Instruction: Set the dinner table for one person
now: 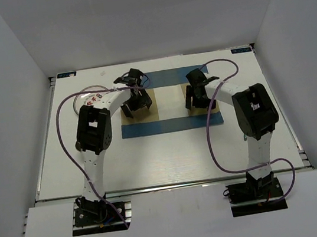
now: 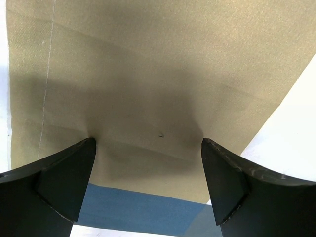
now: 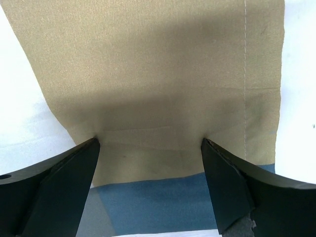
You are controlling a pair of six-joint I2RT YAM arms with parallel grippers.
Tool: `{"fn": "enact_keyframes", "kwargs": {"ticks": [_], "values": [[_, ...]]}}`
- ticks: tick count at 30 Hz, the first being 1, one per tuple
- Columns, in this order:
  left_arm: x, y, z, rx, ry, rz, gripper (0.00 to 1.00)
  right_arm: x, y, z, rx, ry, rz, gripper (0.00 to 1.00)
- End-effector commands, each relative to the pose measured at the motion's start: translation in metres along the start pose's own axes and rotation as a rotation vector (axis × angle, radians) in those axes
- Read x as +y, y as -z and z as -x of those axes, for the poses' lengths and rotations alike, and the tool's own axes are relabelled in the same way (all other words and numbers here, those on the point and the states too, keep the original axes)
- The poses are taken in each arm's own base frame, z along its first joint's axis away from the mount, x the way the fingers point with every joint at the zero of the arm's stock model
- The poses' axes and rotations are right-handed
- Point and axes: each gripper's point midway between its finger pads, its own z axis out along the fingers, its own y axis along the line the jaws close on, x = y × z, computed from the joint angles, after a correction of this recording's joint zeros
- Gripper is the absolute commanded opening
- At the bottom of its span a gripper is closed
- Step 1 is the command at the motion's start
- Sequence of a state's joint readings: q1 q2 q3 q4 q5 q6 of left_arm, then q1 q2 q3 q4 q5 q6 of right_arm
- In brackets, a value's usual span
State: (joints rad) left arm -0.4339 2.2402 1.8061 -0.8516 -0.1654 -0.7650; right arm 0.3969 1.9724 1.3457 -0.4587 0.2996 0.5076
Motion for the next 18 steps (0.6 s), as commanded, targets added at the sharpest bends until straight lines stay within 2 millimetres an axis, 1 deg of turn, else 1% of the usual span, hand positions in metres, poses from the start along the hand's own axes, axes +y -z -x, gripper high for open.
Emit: {"fn": "enact_keyframes", "kwargs": {"ticks": [1,2,3,4,6,12,15,18], "values": [[0.01,-0.011,0.008,0.011,-0.017,0.046,0.98,-0.009,-0.01,-0.005,0.061,0.03,-0.036,0.89],[0.006,-0.009,0.012,0.001,-0.017,0.035,0.98,-0.008,-0.011,-0.005,0.061,0.03,-0.034,0.89],[0.008,-0.009,0.015,0.001,-0.01,0.035,0.98,-0.008,-0.011,-0.002,0.052,0.025,-0.029,0.89],[0.006,-0.007,0.018,-0.007,-0.01,0.023,0.98,-0.007,-0.01,0.002,0.045,0.025,-0.028,0.89],[0.004,-0.004,0.019,-0.01,-0.009,0.015,0.98,-0.008,-0.013,0.005,0.053,0.023,-0.034,0.89],[-0.002,0.005,0.024,-0.021,-0.007,-0.02,0.98,-0.001,-0.012,0.011,0.044,0.022,-0.008,0.89],[-0.007,0.015,0.03,-0.033,-0.007,-0.039,0.98,0.002,-0.008,0.015,0.038,0.02,-0.003,0.89],[-0.013,0.026,0.039,-0.057,-0.006,-0.064,0.98,0.004,0.003,0.023,0.013,0.007,0.015,0.89]]}}
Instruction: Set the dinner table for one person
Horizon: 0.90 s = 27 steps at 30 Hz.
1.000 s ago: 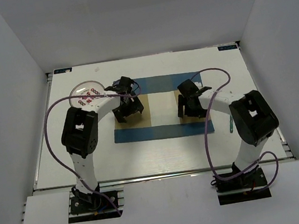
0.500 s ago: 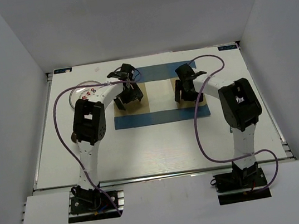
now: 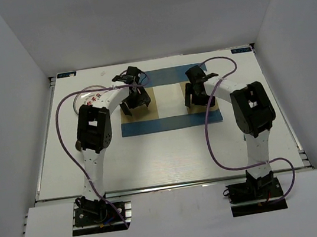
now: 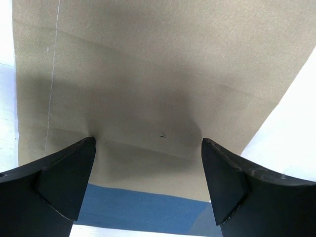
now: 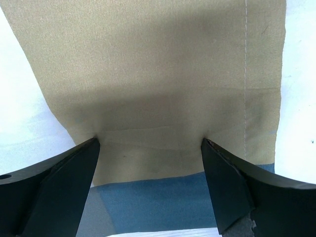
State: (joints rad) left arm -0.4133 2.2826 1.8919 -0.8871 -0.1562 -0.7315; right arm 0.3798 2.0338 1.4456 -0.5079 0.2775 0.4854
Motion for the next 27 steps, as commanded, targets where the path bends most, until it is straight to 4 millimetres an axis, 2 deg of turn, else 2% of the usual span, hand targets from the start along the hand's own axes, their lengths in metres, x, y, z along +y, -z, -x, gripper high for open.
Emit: {"fn": "enact_keyframes", "kwargs": {"ticks": [1,3,7,9,11,12,13,14,15,16,17,20,21,23,24,25,26,27], "values": [[-0.013,0.03,0.027,-0.064,0.004,-0.063,0.98,0.0,0.012,0.01,-0.013,-0.006,0.012,0.89],[-0.015,0.037,0.032,-0.072,-0.001,-0.067,0.98,0.002,0.024,0.019,-0.042,-0.016,0.028,0.89],[-0.021,0.064,0.057,-0.149,0.003,-0.078,0.98,0.008,0.048,0.044,-0.112,-0.019,0.06,0.89],[-0.022,0.081,0.066,-0.188,0.013,-0.087,0.98,0.013,0.074,0.067,-0.17,-0.017,0.09,0.89],[-0.009,0.093,0.08,-0.246,0.038,-0.052,0.98,0.025,0.096,0.075,-0.212,-0.006,0.174,0.89],[0.002,0.105,0.092,-0.283,0.076,-0.042,0.98,0.032,0.126,0.084,-0.274,0.016,0.248,0.89],[0.013,0.107,0.096,-0.293,0.104,-0.021,0.98,0.038,0.138,0.081,-0.294,0.032,0.308,0.89],[0.025,0.108,0.102,-0.298,0.135,-0.002,0.98,0.049,0.153,0.076,-0.301,0.053,0.401,0.89],[0.048,0.111,0.118,-0.306,0.188,0.013,0.98,0.05,0.17,0.07,-0.353,0.063,0.457,0.89],[0.061,0.112,0.125,-0.301,0.217,0.024,0.98,0.054,0.183,0.065,-0.368,0.075,0.517,0.89],[0.088,0.116,0.137,-0.294,0.278,0.046,0.98,0.055,0.196,0.05,-0.365,0.091,0.575,0.89],[0.122,0.124,0.154,-0.291,0.345,0.029,0.98,0.064,0.222,0.034,-0.388,0.128,0.684,0.89],[0.148,0.128,0.166,-0.306,0.395,0.042,0.98,0.065,0.22,0.025,-0.375,0.139,0.701,0.89],[0.169,0.132,0.174,-0.309,0.416,0.036,0.98,0.07,0.235,0.015,-0.378,0.163,0.764,0.89],[0.189,0.134,0.181,-0.32,0.448,0.047,0.98,0.073,0.236,0.005,-0.361,0.177,0.803,0.89],[0.2,0.133,0.184,-0.322,0.457,0.054,0.98,0.073,0.237,0.004,-0.375,0.179,0.81,0.89],[0.21,0.126,0.18,-0.307,0.464,0.071,0.98,0.079,0.251,-0.004,-0.372,0.204,0.885,0.89],[0.23,0.124,0.182,-0.304,0.496,0.085,0.98,0.081,0.252,-0.013,-0.357,0.221,0.925,0.89]]}}
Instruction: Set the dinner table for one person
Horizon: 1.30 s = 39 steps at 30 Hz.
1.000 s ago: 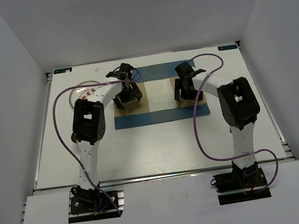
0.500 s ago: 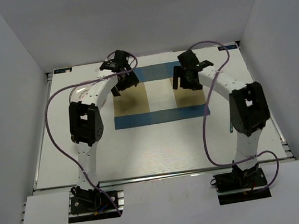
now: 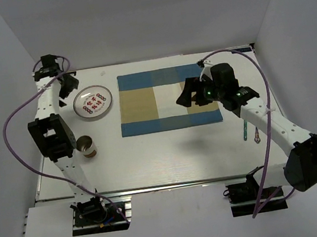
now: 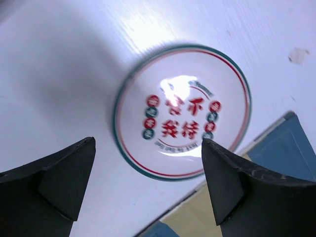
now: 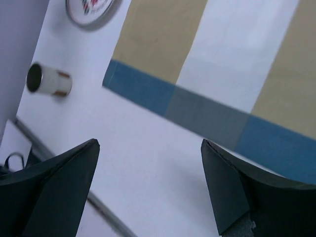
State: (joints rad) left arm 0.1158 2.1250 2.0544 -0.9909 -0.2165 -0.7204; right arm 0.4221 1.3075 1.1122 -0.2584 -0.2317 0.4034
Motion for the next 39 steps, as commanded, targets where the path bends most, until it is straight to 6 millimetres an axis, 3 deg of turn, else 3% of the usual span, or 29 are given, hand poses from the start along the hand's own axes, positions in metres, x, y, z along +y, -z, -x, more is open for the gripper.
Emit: {"fn": "enact_keyframes", "kwargs": {"ticks": [1,4,7,15,18,24,28,30,32,33,39], "values": [[0.014,0.023,0.016,-0.002,0.02,-0.051,0.98,0.043,0.013,-0.009,0.011,0.06,0.261,0.89],[0.036,-0.001,0.014,0.039,0.054,-0.052,0.98,0.07,0.028,-0.013,0.012,0.091,0.415,0.89],[0.039,-0.021,0.001,0.073,0.068,-0.11,0.98,0.082,0.037,-0.014,0.001,0.115,0.489,0.89],[0.045,-0.067,-0.033,0.168,0.096,-0.182,0.9,0.089,0.043,-0.021,-0.003,0.15,0.552,0.89],[0.05,-0.077,-0.037,0.183,0.107,-0.183,0.82,0.089,0.045,-0.021,-0.016,0.149,0.547,0.89],[0.059,-0.084,-0.044,0.189,0.118,-0.171,0.58,0.09,0.046,-0.018,-0.025,0.146,0.534,0.89],[0.065,-0.088,-0.047,0.193,0.12,-0.168,0.53,0.089,0.045,-0.016,-0.029,0.139,0.529,0.89],[0.065,-0.089,-0.048,0.195,0.113,-0.17,0.39,0.089,0.045,-0.015,-0.031,0.137,0.525,0.89],[0.068,-0.093,-0.05,0.197,0.108,-0.16,0.36,0.09,0.046,-0.015,-0.033,0.135,0.524,0.89],[0.068,-0.094,-0.051,0.199,0.103,-0.161,0.29,0.09,0.046,-0.015,-0.034,0.135,0.525,0.89],[0.065,-0.102,-0.056,0.22,0.107,-0.175,0.29,0.089,0.046,-0.014,-0.038,0.127,0.523,0.89]]}}
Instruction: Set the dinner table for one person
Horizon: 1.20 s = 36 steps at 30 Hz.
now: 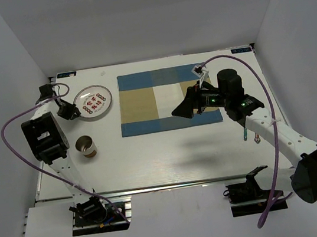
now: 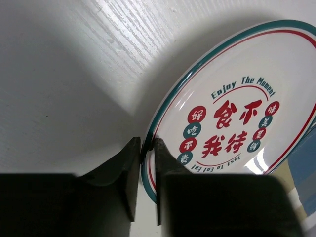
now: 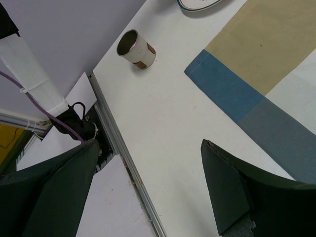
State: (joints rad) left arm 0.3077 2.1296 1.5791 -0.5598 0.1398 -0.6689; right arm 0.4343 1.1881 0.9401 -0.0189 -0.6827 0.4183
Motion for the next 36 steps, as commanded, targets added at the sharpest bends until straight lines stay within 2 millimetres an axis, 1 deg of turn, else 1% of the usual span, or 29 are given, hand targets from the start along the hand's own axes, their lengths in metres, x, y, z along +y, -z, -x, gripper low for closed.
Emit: {"fn": "enact_keyframes", "kwargs": {"ticks": [1,3,4,7,8,9,10,11,12,13,14,17,18,21,23,24,26,27,28,29,30,31,33,34,35,36], "values": [[0.002,-0.01,-0.001,0.012,-0.006,-0.013,0.2,0.014,0.004,0.017,-0.061,0.056,0.032,0.89],[0.002,-0.012,-0.004,0.023,-0.002,-0.018,0.09,0.012,0.003,0.016,-0.063,0.053,0.026,0.89],[0.003,-0.012,-0.004,0.024,0.0,-0.014,0.0,0.011,0.003,0.016,-0.061,0.051,0.024,0.89],[0.0,-0.009,-0.001,0.018,0.003,-0.018,0.0,0.011,0.003,0.015,-0.06,0.05,0.022,0.89],[-0.006,-0.001,0.004,-0.002,-0.001,-0.037,0.0,0.011,0.004,0.015,-0.061,0.05,0.019,0.89],[-0.007,0.002,0.002,-0.001,-0.002,-0.05,0.0,0.011,0.004,0.015,-0.06,0.051,0.018,0.89],[-0.015,0.007,0.007,-0.029,-0.01,-0.088,0.0,0.01,0.005,0.016,-0.064,0.053,0.014,0.89],[-0.027,0.022,0.014,-0.063,-0.026,-0.139,0.0,0.011,0.006,0.015,-0.064,0.053,0.011,0.89],[-0.032,0.027,0.009,-0.05,-0.031,-0.179,0.0,0.011,0.006,0.016,-0.068,0.058,0.008,0.89],[-0.042,0.034,0.015,-0.083,-0.043,-0.22,0.0,0.011,0.008,0.017,-0.075,0.061,0.001,0.89],[-0.051,0.048,0.02,-0.107,-0.049,-0.255,0.0,0.011,0.009,0.017,-0.078,0.061,-0.004,0.89],[-0.063,0.065,0.025,-0.132,-0.053,-0.309,0.0,0.009,0.011,0.018,-0.095,0.063,-0.025,0.89],[-0.07,0.077,0.028,-0.151,-0.056,-0.336,0.0,0.008,0.013,0.019,-0.102,0.06,-0.035,0.89],[-0.078,0.09,0.026,-0.166,-0.044,-0.394,0.0,0.003,0.015,0.022,-0.115,0.053,-0.073,0.89],[-0.091,0.104,0.026,-0.172,-0.061,-0.46,0.0,0.001,0.017,0.027,-0.136,0.063,-0.099,0.89],[-0.096,0.109,0.027,-0.166,-0.071,-0.484,0.0,-0.002,0.018,0.023,-0.124,0.046,-0.119,0.89],[-0.106,0.12,0.026,-0.15,-0.082,-0.532,0.0,-0.005,0.022,0.027,-0.148,0.045,-0.148,0.89],[-0.111,0.125,0.027,-0.16,-0.085,-0.558,0.0,-0.005,0.022,0.026,-0.15,0.041,-0.154,0.89],[-0.116,0.135,0.028,-0.172,-0.084,-0.586,0.0,-0.006,0.024,0.027,-0.16,0.039,-0.166,0.89],[-0.117,0.138,0.025,-0.168,-0.085,-0.601,0.0,-0.008,0.025,0.027,-0.163,0.036,-0.173,0.89],[-0.122,0.144,0.028,-0.189,-0.096,-0.631,0.0,-0.009,0.025,0.027,-0.165,0.033,-0.181,0.89],[-0.127,0.153,0.027,-0.193,-0.097,-0.66,0.0,-0.01,0.025,0.026,-0.161,0.031,-0.186,0.89],[-0.134,0.162,0.023,-0.189,-0.124,-0.723,0.0,-0.013,0.026,0.025,-0.16,0.027,-0.203,0.89],[-0.14,0.166,0.017,-0.184,-0.146,-0.743,0.0,-0.015,0.028,0.024,-0.159,0.019,-0.217,0.89],[-0.15,0.173,0.011,-0.167,-0.179,-0.784,0.0,-0.015,0.029,0.024,-0.162,0.019,-0.224,0.89],[-0.153,0.175,0.01,-0.155,-0.19,-0.799,0.0,-0.017,0.033,0.027,-0.181,0.024,-0.244,0.89]]}}
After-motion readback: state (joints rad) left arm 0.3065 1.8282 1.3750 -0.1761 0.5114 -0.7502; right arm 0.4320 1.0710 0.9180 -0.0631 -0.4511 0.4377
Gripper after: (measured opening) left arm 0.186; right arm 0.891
